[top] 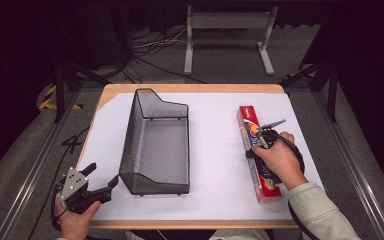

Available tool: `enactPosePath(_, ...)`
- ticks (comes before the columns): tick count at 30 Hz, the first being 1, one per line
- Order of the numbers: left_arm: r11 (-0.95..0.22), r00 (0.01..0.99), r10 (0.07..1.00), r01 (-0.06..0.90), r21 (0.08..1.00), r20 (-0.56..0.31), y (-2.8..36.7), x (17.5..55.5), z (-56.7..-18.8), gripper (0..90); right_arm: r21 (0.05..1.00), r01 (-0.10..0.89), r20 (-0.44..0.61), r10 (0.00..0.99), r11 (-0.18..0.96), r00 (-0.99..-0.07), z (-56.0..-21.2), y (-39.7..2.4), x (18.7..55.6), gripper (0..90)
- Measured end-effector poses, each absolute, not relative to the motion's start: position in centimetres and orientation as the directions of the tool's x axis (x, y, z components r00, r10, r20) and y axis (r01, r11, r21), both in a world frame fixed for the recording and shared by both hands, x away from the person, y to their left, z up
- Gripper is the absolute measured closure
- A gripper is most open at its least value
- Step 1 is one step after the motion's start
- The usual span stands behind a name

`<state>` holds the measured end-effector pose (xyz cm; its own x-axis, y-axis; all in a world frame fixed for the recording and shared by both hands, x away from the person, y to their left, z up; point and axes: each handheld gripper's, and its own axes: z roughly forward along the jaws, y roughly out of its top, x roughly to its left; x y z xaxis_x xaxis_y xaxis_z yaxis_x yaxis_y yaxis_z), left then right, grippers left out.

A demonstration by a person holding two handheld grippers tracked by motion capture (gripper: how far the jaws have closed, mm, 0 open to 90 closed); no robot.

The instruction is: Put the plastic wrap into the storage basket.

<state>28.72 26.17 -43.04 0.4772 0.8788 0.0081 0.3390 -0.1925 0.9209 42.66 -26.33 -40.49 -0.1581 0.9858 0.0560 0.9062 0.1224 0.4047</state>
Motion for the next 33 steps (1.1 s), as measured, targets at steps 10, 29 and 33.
enactPosePath(10,-0.194,0.476,0.879,0.340,0.920,0.009,26.1,28.7,-43.0,15.5,0.426,0.900,0.091,0.985,0.097,-0.149,-40.0,-27.1,42.3,38.8)
enactPosePath(29,-0.193,0.475,0.880,0.339,0.921,0.009,26.1,28.7,-43.0,15.5,0.517,0.847,0.134,0.966,0.121,-0.220,-34.7,-26.5,40.6,39.1)
enactPosePath(33,-0.193,0.475,0.880,0.340,0.920,0.008,26.1,28.7,-43.0,15.5,0.529,0.838,0.132,0.963,0.131,-0.233,-33.6,-26.4,40.2,39.1)
